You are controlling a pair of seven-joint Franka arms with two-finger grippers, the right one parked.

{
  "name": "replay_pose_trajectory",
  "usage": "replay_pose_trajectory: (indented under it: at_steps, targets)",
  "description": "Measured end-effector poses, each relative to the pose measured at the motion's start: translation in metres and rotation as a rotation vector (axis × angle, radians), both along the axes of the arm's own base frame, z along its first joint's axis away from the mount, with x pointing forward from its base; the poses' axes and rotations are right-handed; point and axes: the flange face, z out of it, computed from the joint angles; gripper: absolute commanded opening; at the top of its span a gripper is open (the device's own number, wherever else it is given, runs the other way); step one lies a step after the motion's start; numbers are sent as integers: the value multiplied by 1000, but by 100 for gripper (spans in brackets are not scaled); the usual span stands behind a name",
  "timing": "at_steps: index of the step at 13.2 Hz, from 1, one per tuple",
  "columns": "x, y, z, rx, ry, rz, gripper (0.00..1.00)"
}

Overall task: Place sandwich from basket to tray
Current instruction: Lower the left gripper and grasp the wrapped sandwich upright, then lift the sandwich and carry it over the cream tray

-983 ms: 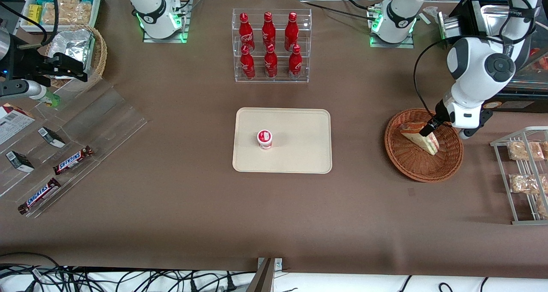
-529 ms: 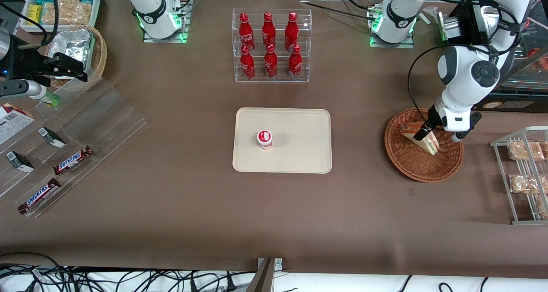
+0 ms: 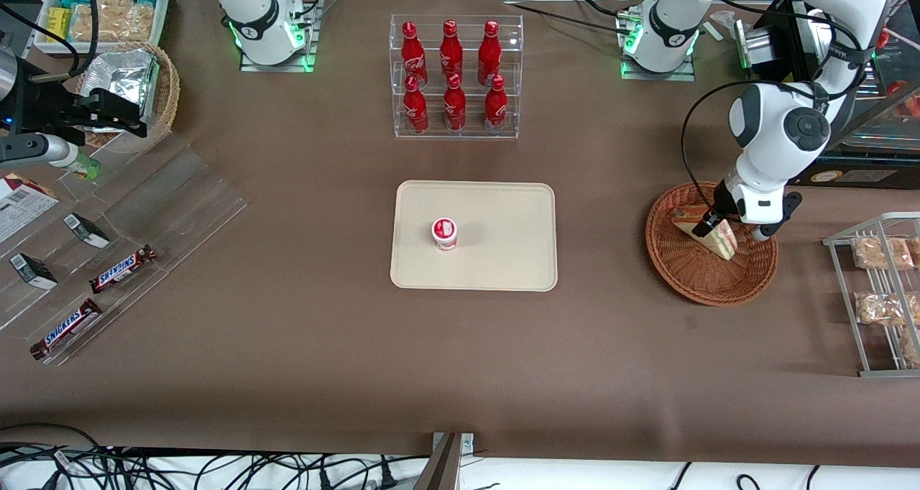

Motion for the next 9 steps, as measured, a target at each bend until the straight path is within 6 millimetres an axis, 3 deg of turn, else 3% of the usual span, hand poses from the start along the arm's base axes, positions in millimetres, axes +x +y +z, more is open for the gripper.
replay_pose_trajectory:
  at_steps: [5,7,9]
  targets:
    - [4,-1,9,26,31,-40,0]
    - [22,-1,46,42,89,-73,0]
    - [45,-5,104,60,131,-114,0]
